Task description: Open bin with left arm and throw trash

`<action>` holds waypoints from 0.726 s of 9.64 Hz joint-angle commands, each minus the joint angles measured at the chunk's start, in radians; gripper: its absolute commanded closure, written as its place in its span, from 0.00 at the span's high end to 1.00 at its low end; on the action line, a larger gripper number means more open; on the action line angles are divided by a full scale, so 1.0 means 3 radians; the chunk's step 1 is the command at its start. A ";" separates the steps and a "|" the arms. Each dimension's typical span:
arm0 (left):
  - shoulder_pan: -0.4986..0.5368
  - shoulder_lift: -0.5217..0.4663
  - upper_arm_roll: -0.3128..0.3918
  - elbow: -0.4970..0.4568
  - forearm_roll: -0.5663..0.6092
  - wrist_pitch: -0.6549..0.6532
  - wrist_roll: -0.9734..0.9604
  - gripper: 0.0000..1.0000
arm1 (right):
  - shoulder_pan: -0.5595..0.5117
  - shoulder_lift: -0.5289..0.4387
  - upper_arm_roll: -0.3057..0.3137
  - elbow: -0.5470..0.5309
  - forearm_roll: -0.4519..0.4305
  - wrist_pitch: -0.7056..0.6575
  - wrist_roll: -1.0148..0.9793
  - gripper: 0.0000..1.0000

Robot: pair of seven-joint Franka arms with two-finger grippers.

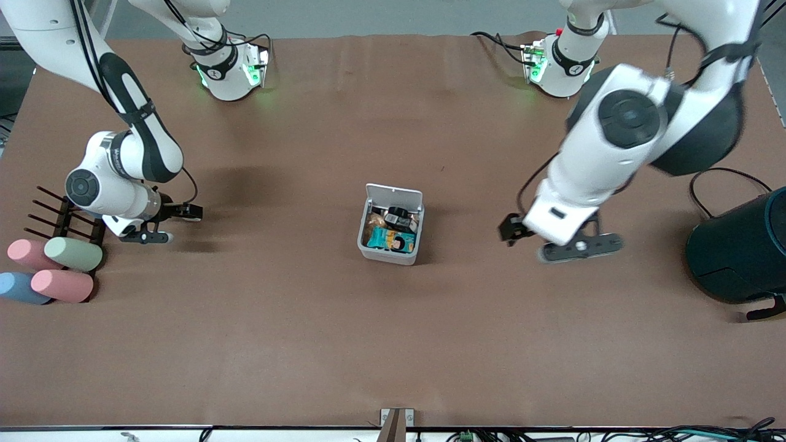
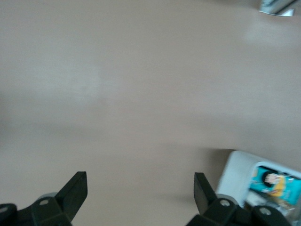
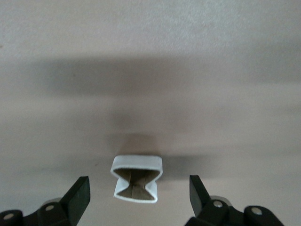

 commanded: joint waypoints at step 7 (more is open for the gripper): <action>-0.0765 -0.1200 0.2162 -0.0367 -0.0824 -0.0798 0.1860 1.00 | -0.0021 0.0037 0.0019 -0.0189 -0.0035 0.0438 0.0034 0.78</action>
